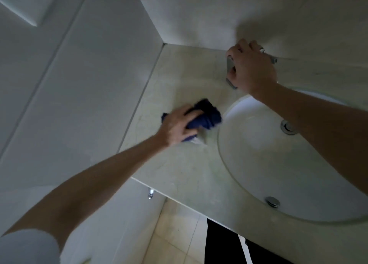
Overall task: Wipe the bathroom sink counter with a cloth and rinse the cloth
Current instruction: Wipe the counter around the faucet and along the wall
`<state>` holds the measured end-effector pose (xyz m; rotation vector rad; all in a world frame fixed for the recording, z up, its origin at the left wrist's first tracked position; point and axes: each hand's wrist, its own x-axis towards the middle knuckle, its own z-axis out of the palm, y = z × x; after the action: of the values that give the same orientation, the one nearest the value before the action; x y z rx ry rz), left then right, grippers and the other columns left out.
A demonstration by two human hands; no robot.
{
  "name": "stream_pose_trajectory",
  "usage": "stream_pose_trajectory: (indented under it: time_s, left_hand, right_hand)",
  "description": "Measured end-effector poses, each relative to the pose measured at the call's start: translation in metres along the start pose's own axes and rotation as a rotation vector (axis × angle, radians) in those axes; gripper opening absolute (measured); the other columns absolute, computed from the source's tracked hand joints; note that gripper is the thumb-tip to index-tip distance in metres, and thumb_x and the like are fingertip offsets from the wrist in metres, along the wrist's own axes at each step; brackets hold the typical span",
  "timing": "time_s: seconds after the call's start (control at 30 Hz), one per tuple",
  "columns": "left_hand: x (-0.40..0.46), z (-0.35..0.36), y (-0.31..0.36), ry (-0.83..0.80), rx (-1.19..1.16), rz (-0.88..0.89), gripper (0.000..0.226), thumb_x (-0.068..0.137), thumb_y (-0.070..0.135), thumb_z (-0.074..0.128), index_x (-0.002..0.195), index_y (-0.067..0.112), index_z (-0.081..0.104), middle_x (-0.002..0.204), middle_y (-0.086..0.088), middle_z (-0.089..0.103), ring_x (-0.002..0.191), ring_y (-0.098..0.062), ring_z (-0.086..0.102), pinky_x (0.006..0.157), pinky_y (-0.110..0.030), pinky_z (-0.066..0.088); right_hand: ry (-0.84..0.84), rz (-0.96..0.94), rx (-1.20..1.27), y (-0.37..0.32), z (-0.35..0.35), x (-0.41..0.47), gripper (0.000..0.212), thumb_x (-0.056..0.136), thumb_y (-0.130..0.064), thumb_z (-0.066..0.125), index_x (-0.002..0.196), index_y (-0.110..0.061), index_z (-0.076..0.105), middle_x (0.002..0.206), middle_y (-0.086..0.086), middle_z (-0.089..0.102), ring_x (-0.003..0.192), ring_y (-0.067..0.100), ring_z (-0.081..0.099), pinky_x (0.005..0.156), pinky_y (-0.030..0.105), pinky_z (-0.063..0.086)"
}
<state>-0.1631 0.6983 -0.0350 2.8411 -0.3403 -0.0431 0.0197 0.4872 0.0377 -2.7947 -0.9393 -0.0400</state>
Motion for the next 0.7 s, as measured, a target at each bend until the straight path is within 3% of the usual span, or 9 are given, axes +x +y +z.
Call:
stream_pose_trajectory:
  time_s: [0.1,0.2,0.3,0.47,0.6,0.7]
  left_hand:
    - [-0.011,-0.035,-0.043,0.067,0.038,-0.221,0.049,0.086,0.039,0.061,0.128,0.015,0.061,0.107,-0.015,0.059,0.089,-0.036,0.064,0.075,-0.038,0.051]
    - [-0.033,-0.046,-0.082,-0.024,0.068,-0.445,0.051,0.093,0.046,0.064,0.135,0.017,0.057,0.116,-0.012,0.059,0.100,-0.034,0.063,0.079,-0.037,0.049]
    - [-0.068,-0.031,-0.089,-0.085,0.004,-0.632,0.066,0.087,0.064,0.058,0.138,0.023,0.050,0.121,-0.008,0.061,0.106,-0.033,0.062,0.086,-0.039,0.051]
    - [-0.110,0.010,-0.015,0.123,-0.001,-0.879,0.059,0.090,0.059,0.058,0.138,0.025,0.050,0.118,-0.003,0.057,0.099,-0.030,0.063,0.079,-0.039,0.052]
    - [-0.120,0.031,0.063,0.163,-0.052,-0.967,0.058,0.091,0.062,0.055,0.136,0.026,0.050,0.117,0.000,0.054,0.091,-0.028,0.064,0.074,-0.038,0.052]
    - [-0.113,0.050,0.131,0.186,-0.106,-1.014,0.060,0.087,0.066,0.055,0.134,0.029,0.050,0.117,0.003,0.053,0.089,-0.028,0.064,0.075,-0.040,0.055]
  right_hand:
    - [0.004,0.005,0.010,0.000,0.001,0.001,0.037,0.085,-0.017,0.057,0.119,-0.002,0.053,0.125,0.020,0.046,0.119,0.041,0.044,0.070,0.049,0.049]
    - [0.015,0.003,0.030,0.002,0.002,0.002,0.037,0.085,-0.018,0.058,0.119,-0.002,0.054,0.124,0.020,0.046,0.120,0.041,0.043,0.069,0.049,0.050]
    - [-0.002,0.007,0.027,0.003,0.003,0.003,0.038,0.086,-0.019,0.059,0.119,-0.003,0.054,0.125,0.019,0.046,0.121,0.040,0.043,0.069,0.050,0.049]
    - [-0.014,0.005,0.014,0.002,0.001,0.002,0.038,0.086,-0.020,0.059,0.120,-0.003,0.053,0.125,0.020,0.045,0.120,0.040,0.042,0.071,0.054,0.051]
    - [-0.027,-0.004,0.008,0.002,-0.003,0.000,0.037,0.087,-0.021,0.059,0.119,-0.004,0.052,0.125,0.020,0.045,0.120,0.040,0.043,0.073,0.055,0.052]
    - [-0.036,-0.008,-0.020,0.000,-0.006,-0.002,0.040,0.089,-0.021,0.059,0.123,-0.003,0.050,0.130,0.020,0.044,0.123,0.040,0.042,0.066,0.046,0.040]
